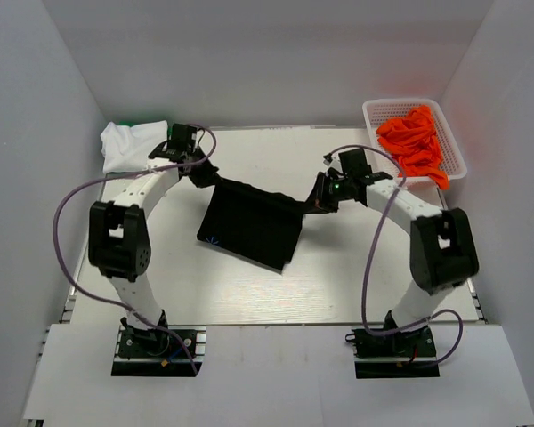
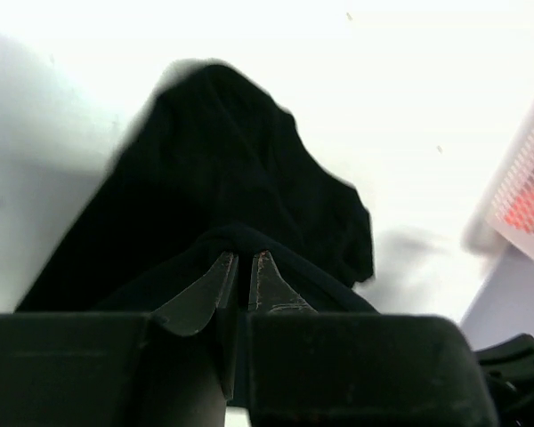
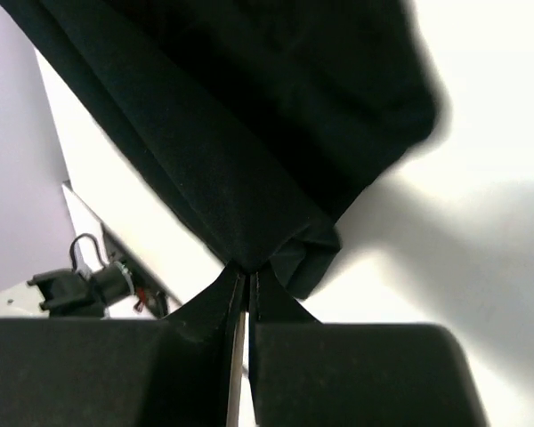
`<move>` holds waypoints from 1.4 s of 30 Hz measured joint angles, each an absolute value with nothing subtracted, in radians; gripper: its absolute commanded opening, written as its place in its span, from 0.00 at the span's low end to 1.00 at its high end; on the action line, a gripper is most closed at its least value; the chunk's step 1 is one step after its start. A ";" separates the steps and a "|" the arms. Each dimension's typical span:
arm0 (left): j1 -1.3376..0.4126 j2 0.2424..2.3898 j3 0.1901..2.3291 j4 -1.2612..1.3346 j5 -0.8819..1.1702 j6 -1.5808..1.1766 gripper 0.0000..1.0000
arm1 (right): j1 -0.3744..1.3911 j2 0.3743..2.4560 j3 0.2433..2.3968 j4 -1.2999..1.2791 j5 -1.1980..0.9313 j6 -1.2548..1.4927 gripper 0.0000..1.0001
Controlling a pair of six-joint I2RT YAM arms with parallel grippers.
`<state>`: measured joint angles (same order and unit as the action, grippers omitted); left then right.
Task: Fold and stack the t-shirts
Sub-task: Fold the long partially folded tshirt into a neat square
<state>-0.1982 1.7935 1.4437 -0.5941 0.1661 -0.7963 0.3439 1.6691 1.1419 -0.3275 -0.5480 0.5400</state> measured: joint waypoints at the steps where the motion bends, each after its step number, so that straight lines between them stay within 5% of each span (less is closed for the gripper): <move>1: -0.199 1.821 1.459 -0.590 0.155 -0.797 0.02 | 0.338 1.701 1.156 -0.314 -0.554 0.535 0.10; 2: -0.199 1.853 1.477 -0.583 0.141 -0.797 0.38 | 0.331 1.743 1.176 -0.299 -0.563 0.529 0.25; 3: -0.199 1.887 1.499 -0.579 0.128 -0.794 0.70 | 0.322 1.788 1.198 -0.274 -0.572 0.516 0.56; 4: -0.198 1.920 1.522 -0.571 0.111 -0.783 1.00 | 0.317 1.818 1.213 -0.265 -0.572 0.518 0.76; 5: -0.195 1.958 1.556 -0.567 0.094 -0.782 1.00 | 0.309 1.854 1.238 -0.261 -0.569 0.506 0.90; 12: -0.160 2.090 1.751 -0.617 0.048 -0.682 1.00 | 0.289 1.877 1.333 -0.264 -0.538 0.419 0.90; 22: -0.194 1.892 1.487 -0.461 0.268 -0.617 1.00 | 0.358 1.689 1.214 -0.190 -0.624 0.431 0.90; 42: -0.198 2.176 1.582 -0.310 0.385 -0.635 1.00 | 0.378 2.054 1.275 -0.004 -0.683 0.582 0.90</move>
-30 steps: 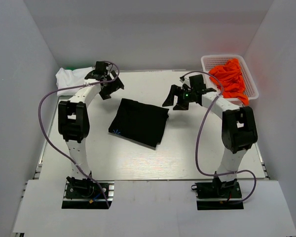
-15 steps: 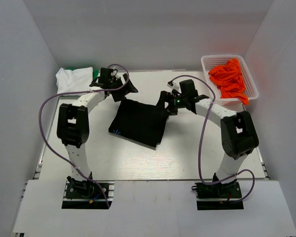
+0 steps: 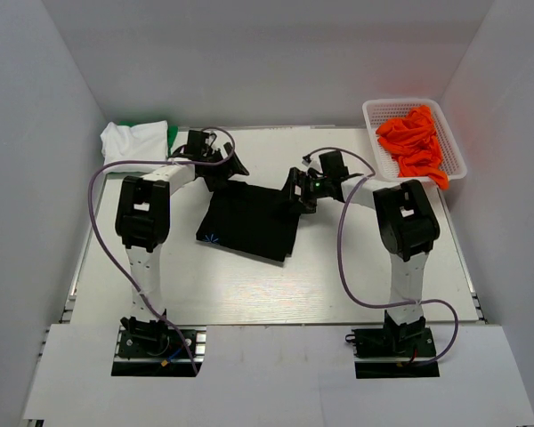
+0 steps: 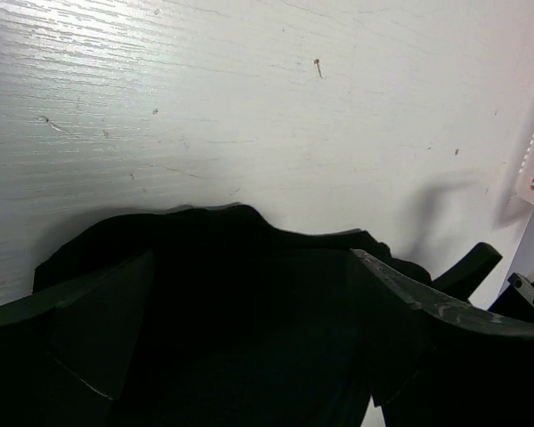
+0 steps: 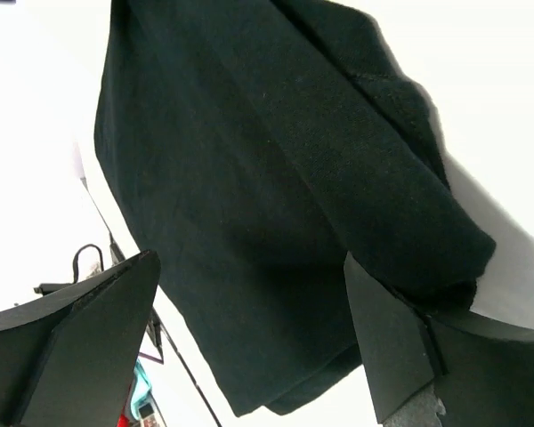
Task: Fold and stack the t-shirts
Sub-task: Fold the long partially folded tshirt into a neat square
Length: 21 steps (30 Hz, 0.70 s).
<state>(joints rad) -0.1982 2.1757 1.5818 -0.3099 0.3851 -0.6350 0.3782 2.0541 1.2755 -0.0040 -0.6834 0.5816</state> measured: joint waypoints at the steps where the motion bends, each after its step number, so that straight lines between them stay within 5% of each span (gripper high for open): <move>1: -0.199 2.176 1.582 -0.310 0.379 -0.635 1.00 | 0.375 2.062 1.287 -0.005 -0.685 0.584 0.90; 13: -0.204 2.047 1.541 -0.405 0.263 -0.632 1.00 | 0.369 2.037 1.451 -0.190 -0.635 0.445 0.90; 21: -0.200 1.585 1.319 -0.403 0.168 -0.627 1.00 | 0.366 1.589 1.272 -0.227 -0.544 0.376 0.90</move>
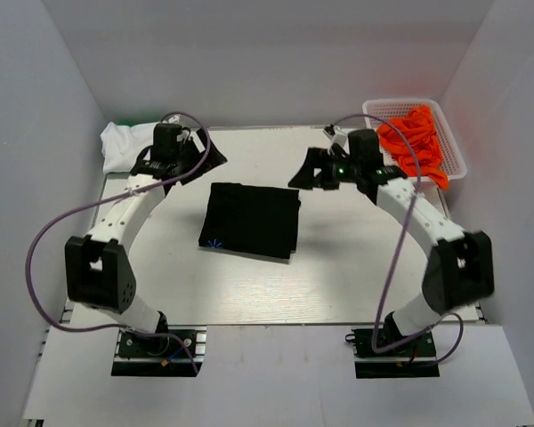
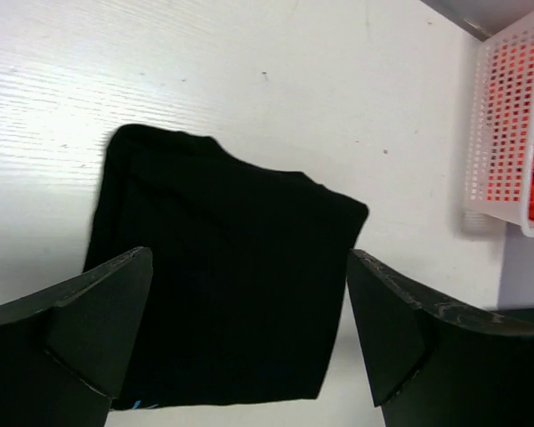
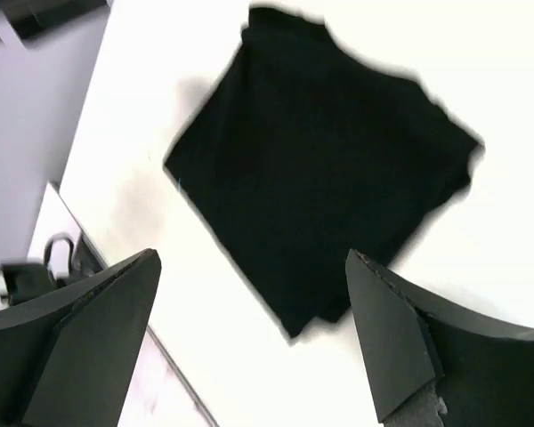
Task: Fold and stack the t-shirts
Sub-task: Fold the long partially folded tshirt into a neat square, then put the neatly folded tshirt into the corner of the board with the left arm
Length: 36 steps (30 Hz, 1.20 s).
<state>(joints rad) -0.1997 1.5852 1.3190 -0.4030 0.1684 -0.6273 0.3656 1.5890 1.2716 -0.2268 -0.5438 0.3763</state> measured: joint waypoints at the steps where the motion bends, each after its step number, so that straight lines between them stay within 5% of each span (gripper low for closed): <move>1: -0.200 1.555 1.301 -0.410 0.153 -0.619 1.00 | 0.366 1.533 1.218 -0.220 -0.538 0.373 0.90; 8: -0.205 1.659 1.250 -0.517 0.094 -0.528 0.95 | 0.366 1.299 0.935 -0.307 -0.488 0.366 0.90; 19: -0.245 1.745 1.100 -0.539 0.076 -0.480 0.91 | 0.366 1.111 0.867 -0.418 -0.417 0.346 0.90; 26: -0.309 1.832 1.168 -0.542 -0.016 -0.471 0.80 | 0.366 1.082 0.825 -0.449 -0.379 0.347 0.90; 29: -0.327 1.854 1.187 -0.541 -0.054 -0.471 0.68 | 0.366 1.070 0.822 -0.454 -0.368 0.347 0.90; 33: -0.337 1.879 1.209 -0.526 -0.051 -0.480 0.36 | 0.366 1.068 0.822 -0.456 -0.359 0.347 0.90; 34: -0.338 1.884 1.212 -0.519 -0.036 -0.481 0.11 | 0.366 1.067 0.822 -0.456 -0.354 0.347 0.90; 35: -0.338 1.888 1.216 -0.513 -0.020 -0.488 0.00 | 0.366 1.066 0.822 -0.457 -0.350 0.345 0.90; 36: -0.338 1.893 1.222 -0.511 -0.011 -0.486 0.00 | 0.366 1.066 0.822 -0.457 -0.345 0.344 0.90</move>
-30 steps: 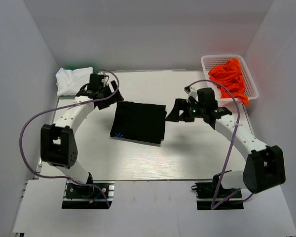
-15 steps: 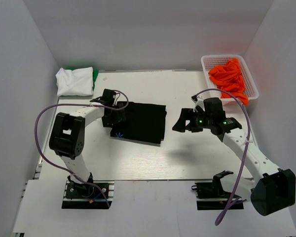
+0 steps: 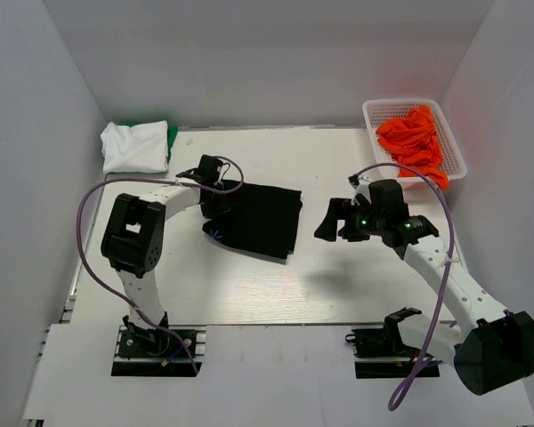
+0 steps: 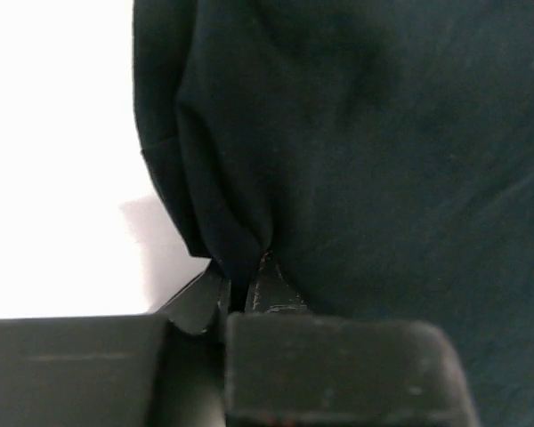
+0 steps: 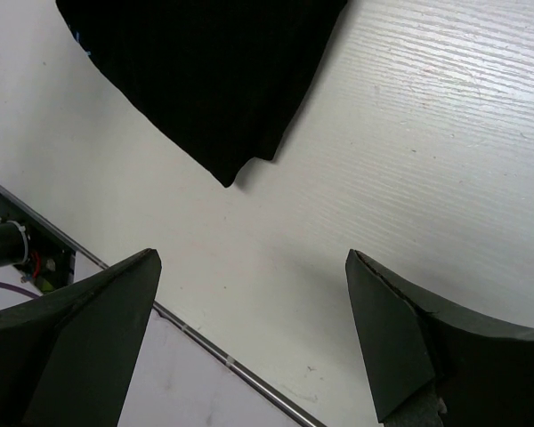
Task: Fold and stack the t-shirts
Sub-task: Put the neatly folded tshirt into the corner of the board with the left arm
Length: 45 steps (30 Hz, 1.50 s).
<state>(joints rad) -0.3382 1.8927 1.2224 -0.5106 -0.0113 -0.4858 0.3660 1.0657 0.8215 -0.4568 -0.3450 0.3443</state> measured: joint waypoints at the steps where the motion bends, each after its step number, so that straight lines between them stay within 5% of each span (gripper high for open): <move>1: -0.339 1.901 1.233 -0.512 -0.007 -0.481 0.00 | 0.366 1.066 0.822 -0.457 -0.341 0.344 0.90; 29: -0.193 2.080 2.072 -0.691 -0.382 -0.039 0.00 | 0.366 1.055 0.903 -0.518 -0.239 0.343 0.90; 45: -0.009 2.170 2.193 -0.485 -0.350 0.167 0.00 | 0.366 1.193 1.038 -0.529 -0.274 0.346 0.90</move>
<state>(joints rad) -0.0093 2.1704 2.1933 -0.4850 -0.3496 0.1665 0.3656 1.1934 1.0378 -0.5289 -0.2741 0.3458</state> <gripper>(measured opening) 0.160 0.902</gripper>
